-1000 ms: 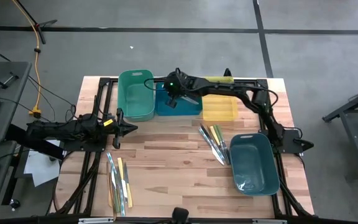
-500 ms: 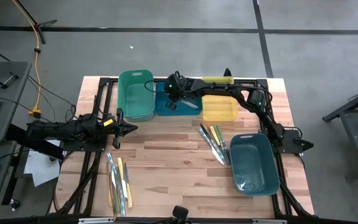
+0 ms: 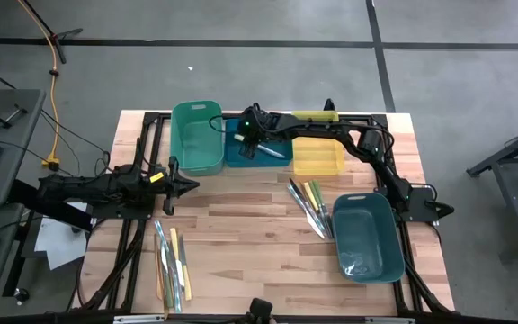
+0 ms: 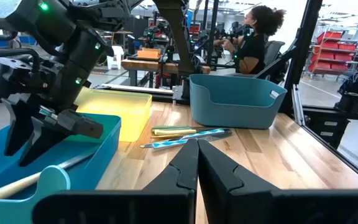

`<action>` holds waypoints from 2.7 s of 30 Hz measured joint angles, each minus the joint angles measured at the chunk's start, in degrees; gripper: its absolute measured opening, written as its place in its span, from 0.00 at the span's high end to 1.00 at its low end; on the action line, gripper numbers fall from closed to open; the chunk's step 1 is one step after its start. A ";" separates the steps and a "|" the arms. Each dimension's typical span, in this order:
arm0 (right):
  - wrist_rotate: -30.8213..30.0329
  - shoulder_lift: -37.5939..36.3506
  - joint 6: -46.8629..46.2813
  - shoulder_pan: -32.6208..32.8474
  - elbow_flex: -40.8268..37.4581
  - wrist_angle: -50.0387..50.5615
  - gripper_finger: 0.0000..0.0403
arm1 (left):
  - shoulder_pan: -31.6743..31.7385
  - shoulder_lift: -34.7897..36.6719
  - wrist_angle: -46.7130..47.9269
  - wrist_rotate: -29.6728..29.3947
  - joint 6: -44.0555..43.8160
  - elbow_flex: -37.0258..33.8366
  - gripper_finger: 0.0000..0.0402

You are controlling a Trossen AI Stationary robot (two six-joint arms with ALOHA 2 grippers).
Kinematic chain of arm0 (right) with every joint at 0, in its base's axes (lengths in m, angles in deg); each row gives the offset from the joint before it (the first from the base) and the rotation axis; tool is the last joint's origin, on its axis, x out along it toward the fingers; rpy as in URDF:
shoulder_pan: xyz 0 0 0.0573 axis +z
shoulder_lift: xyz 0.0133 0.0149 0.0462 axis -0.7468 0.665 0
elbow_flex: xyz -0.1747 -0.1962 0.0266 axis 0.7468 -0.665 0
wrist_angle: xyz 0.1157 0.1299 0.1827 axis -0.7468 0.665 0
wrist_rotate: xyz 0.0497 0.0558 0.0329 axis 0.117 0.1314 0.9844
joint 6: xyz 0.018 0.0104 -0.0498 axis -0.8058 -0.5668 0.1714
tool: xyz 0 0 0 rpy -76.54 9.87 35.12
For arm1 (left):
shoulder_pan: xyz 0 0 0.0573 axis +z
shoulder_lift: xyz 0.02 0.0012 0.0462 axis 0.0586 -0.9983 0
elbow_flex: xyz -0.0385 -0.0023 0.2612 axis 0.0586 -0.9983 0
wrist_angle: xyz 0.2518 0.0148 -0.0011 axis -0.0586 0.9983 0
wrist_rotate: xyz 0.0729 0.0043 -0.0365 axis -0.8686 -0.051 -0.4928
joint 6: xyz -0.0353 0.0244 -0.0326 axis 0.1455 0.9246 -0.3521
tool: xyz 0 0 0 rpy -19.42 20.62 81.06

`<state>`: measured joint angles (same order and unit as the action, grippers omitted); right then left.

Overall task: Sort silverware by color (type)
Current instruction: Put the yellow knife into the blue bin

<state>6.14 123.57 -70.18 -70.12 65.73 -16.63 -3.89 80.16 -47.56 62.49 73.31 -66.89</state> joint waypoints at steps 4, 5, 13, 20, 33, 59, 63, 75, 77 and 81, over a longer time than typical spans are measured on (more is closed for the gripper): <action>0.46 -2.75 2.45 0.35 0.00 2.99 0.53 | 0.01 0.00 0.00 0.00 -0.01 0.00 1.00; 1.23 -4.02 2.68 0.48 0.01 4.52 0.52 | 0.02 0.01 -0.01 0.02 0.02 0.00 1.00; 2.95 -19.10 2.64 3.44 -13.90 5.68 0.50 | 0.02 0.00 0.01 0.02 0.00 0.00 1.00; 3.50 -38.68 -5.75 11.63 -46.66 -28.48 0.50 | 0.01 -0.01 -0.09 0.02 -0.52 0.00 1.00; 3.46 -52.05 5.35 24.91 -63.29 -60.16 0.50 | 0.01 -0.04 -1.59 0.02 -3.10 0.02 1.00; -0.36 -52.26 3.81 25.66 -60.74 -58.90 0.50 | -1.83 -5.42 -15.43 0.47 -7.85 0.02 0.82; -0.33 -52.24 3.90 25.66 -60.74 -58.49 0.50 | -4.00 -12.12 -18.06 0.97 -3.59 3.21 0.68; -0.24 -52.24 3.89 25.66 -60.74 -54.63 0.50 | -13.71 -38.58 38.98 2.04 -5.07 43.04 0.50; -0.24 -52.24 3.89 25.64 -60.74 -54.21 0.50 | -17.18 -43.26 45.49 2.00 -10.81 46.56 0.51; -0.26 -52.23 3.50 25.59 -60.74 -54.18 0.50 | -25.94 -52.83 48.88 2.18 -17.07 48.15 0.52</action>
<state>5.88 71.33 -66.69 -44.52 4.99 -70.81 -29.84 27.33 1.32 64.67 56.24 -18.74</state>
